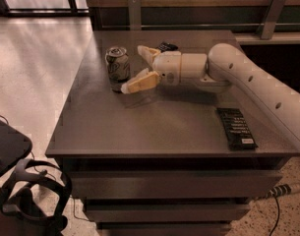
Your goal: Pick 7up can
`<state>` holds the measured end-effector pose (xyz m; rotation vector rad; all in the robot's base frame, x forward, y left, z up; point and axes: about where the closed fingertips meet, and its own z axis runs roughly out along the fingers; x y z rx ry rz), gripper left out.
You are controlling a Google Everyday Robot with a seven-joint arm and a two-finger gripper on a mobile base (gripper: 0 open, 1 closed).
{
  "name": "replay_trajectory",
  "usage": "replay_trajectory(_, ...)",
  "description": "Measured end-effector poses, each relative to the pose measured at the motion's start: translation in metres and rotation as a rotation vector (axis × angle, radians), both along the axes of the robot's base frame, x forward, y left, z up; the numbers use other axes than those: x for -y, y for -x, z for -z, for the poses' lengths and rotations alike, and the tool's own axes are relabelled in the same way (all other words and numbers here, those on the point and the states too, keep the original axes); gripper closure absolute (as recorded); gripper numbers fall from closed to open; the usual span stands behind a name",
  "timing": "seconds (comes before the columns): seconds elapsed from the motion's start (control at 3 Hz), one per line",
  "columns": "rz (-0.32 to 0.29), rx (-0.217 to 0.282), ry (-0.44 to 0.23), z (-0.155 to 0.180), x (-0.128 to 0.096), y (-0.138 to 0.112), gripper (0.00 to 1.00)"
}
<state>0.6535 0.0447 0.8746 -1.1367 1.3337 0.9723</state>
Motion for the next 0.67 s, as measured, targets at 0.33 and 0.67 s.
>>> replay_trajectory(0.33,-0.032,0.015,0.015,-0.011,-0.015,0.003,0.0)
replay_trajectory(0.67,-0.052,0.013,0.016,-0.014,-0.028,0.008,0.0)
